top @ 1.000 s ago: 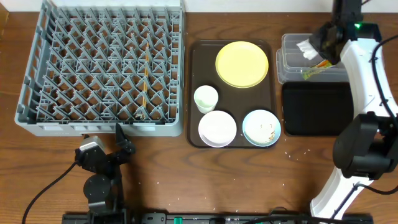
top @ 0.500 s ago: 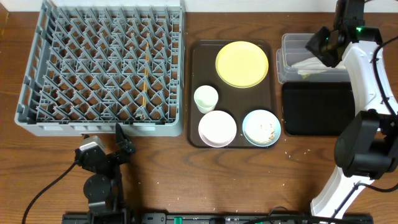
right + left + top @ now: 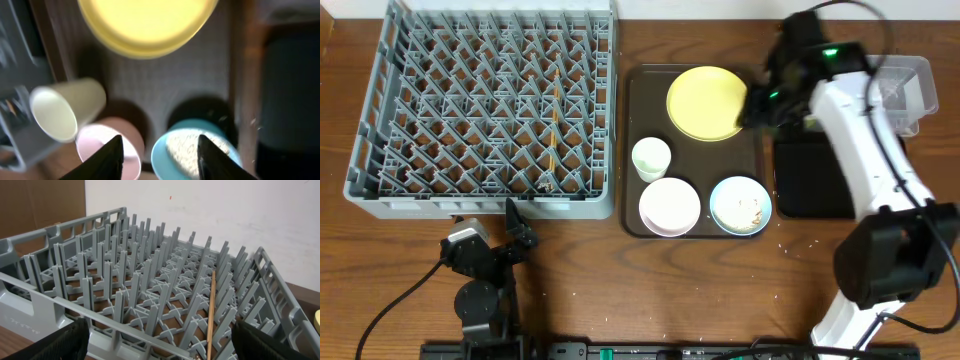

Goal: Sort waste into correct bins and load items into the dishwasher
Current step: 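Grasp the rim of the blue bowl with right gripper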

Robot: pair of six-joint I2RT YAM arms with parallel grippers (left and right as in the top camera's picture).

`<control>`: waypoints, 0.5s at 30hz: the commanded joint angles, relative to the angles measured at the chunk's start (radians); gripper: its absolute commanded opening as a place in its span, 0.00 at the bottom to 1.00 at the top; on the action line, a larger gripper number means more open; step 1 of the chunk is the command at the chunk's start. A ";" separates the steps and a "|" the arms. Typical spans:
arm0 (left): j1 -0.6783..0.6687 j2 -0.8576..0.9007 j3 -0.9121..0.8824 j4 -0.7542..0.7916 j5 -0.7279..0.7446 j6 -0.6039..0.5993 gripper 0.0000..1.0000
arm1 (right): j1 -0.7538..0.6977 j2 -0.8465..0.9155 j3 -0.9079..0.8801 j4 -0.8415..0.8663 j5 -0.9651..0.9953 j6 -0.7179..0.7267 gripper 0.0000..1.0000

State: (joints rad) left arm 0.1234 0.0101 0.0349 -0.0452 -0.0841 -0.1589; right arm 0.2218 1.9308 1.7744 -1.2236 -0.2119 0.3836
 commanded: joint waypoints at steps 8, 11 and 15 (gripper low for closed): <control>0.002 -0.006 -0.031 -0.017 -0.005 0.009 0.92 | 0.166 -0.010 -0.251 0.039 0.076 -0.013 0.29; 0.002 -0.006 -0.031 -0.017 -0.005 0.009 0.92 | 0.192 -0.010 -0.319 0.083 0.077 0.013 0.29; 0.002 -0.006 -0.031 -0.017 -0.005 0.009 0.93 | 0.203 -0.010 -0.385 0.139 0.077 0.037 0.30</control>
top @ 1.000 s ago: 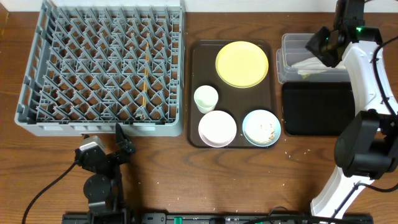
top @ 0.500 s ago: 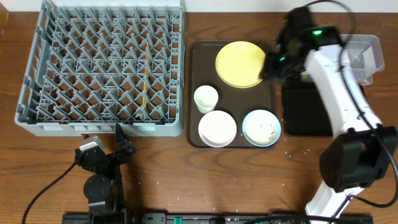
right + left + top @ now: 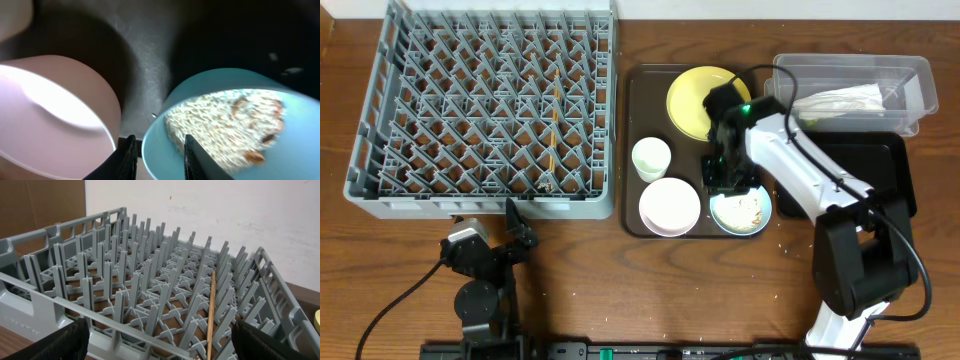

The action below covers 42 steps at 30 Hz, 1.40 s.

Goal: Sort waste into correct bins and load items into the dishwasher
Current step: 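Grasp the rim of the blue bowl with right gripper, then tip blue bowl over black tray with right gripper, dumping scraps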

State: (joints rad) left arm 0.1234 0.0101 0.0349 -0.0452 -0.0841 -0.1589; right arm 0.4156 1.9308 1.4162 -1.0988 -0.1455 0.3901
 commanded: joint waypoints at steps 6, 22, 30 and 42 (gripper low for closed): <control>0.002 -0.006 -0.031 -0.017 -0.005 0.008 0.92 | 0.010 -0.010 -0.105 0.095 0.018 0.035 0.30; 0.002 -0.006 -0.031 -0.017 -0.005 0.009 0.92 | 0.023 -0.010 -0.158 0.153 0.040 0.036 0.01; 0.002 -0.006 -0.031 -0.017 -0.005 0.009 0.92 | -0.004 -0.011 -0.121 0.126 0.032 0.030 0.01; 0.002 -0.006 -0.031 -0.017 -0.005 0.009 0.92 | -0.032 -0.032 0.038 -0.005 -0.086 -0.140 0.01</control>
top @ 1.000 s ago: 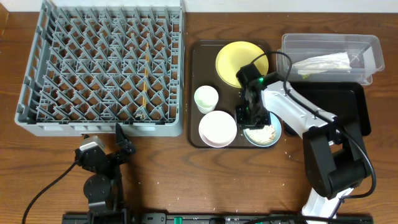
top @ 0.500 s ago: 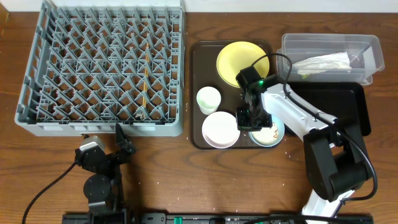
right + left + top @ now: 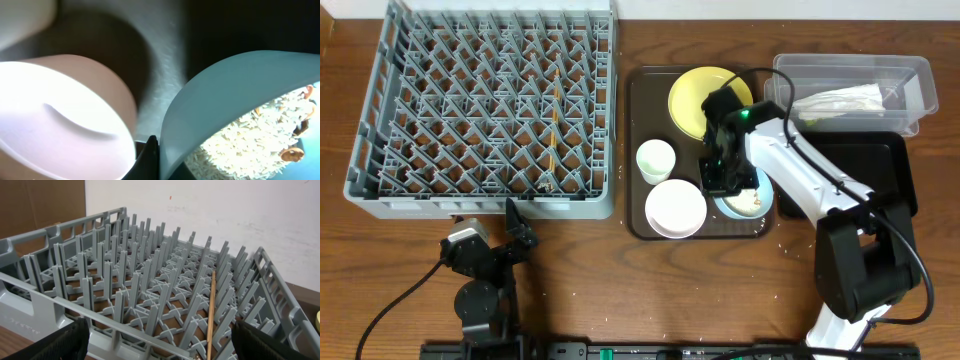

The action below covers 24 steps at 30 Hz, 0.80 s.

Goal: Sort waste into correct bins and load items into the dishwasher
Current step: 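Tip blue bowl over black tray with right gripper, dumping scraps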

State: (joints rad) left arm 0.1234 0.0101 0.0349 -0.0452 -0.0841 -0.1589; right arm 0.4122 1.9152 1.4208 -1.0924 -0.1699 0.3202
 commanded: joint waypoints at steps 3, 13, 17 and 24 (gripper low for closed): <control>0.002 -0.006 -0.031 -0.017 -0.005 0.008 0.93 | -0.055 -0.039 0.035 -0.013 -0.111 -0.098 0.01; 0.002 -0.006 -0.031 -0.017 -0.005 0.009 0.93 | -0.301 -0.170 0.035 -0.080 -0.304 -0.287 0.01; 0.002 -0.006 -0.031 -0.017 -0.005 0.009 0.92 | -0.425 -0.199 0.034 -0.067 -0.430 -0.341 0.01; 0.002 -0.006 -0.031 -0.017 -0.005 0.009 0.93 | -0.631 -0.198 -0.021 0.010 -0.722 -0.437 0.01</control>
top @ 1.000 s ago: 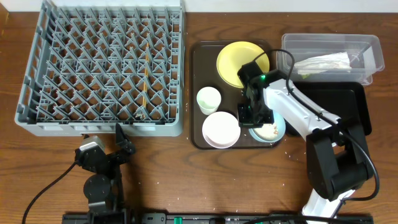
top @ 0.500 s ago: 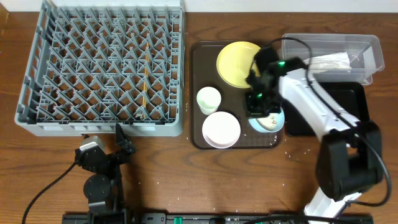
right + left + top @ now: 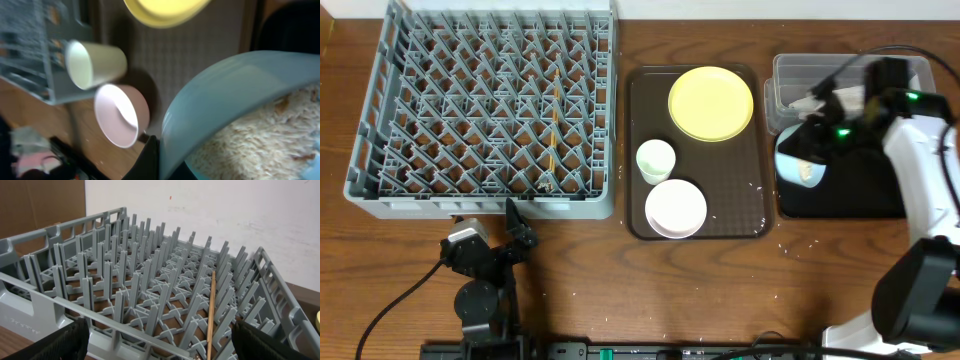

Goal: Sort waste into correct bins and load items into the dishwasher
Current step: 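Tip blue bowl over black tray with right gripper, dumping scraps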

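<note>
My right gripper [image 3: 157, 151] is shut on the rim of a light blue bowl [image 3: 235, 115] that holds rice and food scraps. In the overhead view the blue bowl [image 3: 794, 161] hangs tilted over the left end of the black bin [image 3: 855, 192], with the right gripper [image 3: 817, 140] on it. A yellow plate [image 3: 710, 102], a cream cup [image 3: 654, 159] and a pink bowl [image 3: 676, 208] sit on the brown tray [image 3: 735, 200]. The grey dish rack [image 3: 485, 105] holds a wooden chopstick [image 3: 211, 313]. My left gripper [image 3: 160, 351] stands open at the rack's near edge.
A clear plastic bin [image 3: 850, 72] with crumpled white waste stands behind the black bin at the far right. The left arm's base [image 3: 478, 262] rests at the table's front left. Small crumbs dot the wood in front of the tray.
The blue bowl was on the tray with my right gripper shut on its rim. Now it is off the tray and held tilted over the black bin to the right.
My right gripper was open above the tray near the yellow plate. Then it stood low at the blue bowl with its fingers either side of the rim, then shut on the rim. Now the bowl is over the black bin. The left arm stayed still.
</note>
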Robot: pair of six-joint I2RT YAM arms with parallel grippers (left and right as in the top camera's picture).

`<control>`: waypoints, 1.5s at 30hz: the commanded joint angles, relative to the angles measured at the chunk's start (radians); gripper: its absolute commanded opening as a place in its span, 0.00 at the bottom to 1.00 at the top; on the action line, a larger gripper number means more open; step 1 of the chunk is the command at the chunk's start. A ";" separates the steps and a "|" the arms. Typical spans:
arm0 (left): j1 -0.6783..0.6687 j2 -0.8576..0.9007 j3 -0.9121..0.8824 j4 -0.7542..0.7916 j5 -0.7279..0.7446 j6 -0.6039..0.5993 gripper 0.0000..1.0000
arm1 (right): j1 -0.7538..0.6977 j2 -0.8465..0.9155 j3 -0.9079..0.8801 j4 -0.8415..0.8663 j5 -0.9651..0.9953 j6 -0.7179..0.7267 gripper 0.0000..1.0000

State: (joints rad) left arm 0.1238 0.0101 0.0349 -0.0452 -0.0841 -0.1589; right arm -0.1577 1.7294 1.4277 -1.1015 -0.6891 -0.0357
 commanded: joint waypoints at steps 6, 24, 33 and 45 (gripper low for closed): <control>0.002 -0.006 -0.031 -0.017 -0.005 0.009 0.92 | -0.204 -0.013 -0.143 0.151 -0.404 -0.104 0.01; 0.002 -0.006 -0.031 -0.017 -0.005 0.009 0.93 | -0.393 -0.012 -0.408 0.516 -0.834 -0.100 0.01; 0.002 -0.006 -0.031 -0.017 -0.005 0.008 0.92 | -0.412 -0.012 -0.407 0.549 -0.869 -0.036 0.01; 0.002 -0.006 -0.031 -0.017 -0.005 0.009 0.92 | -0.466 -0.012 -0.408 0.552 -0.824 0.172 0.01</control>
State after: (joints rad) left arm 0.1234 0.0105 0.0349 -0.0452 -0.0841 -0.1589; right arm -0.6125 1.7294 1.0206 -0.5522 -1.5028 0.0628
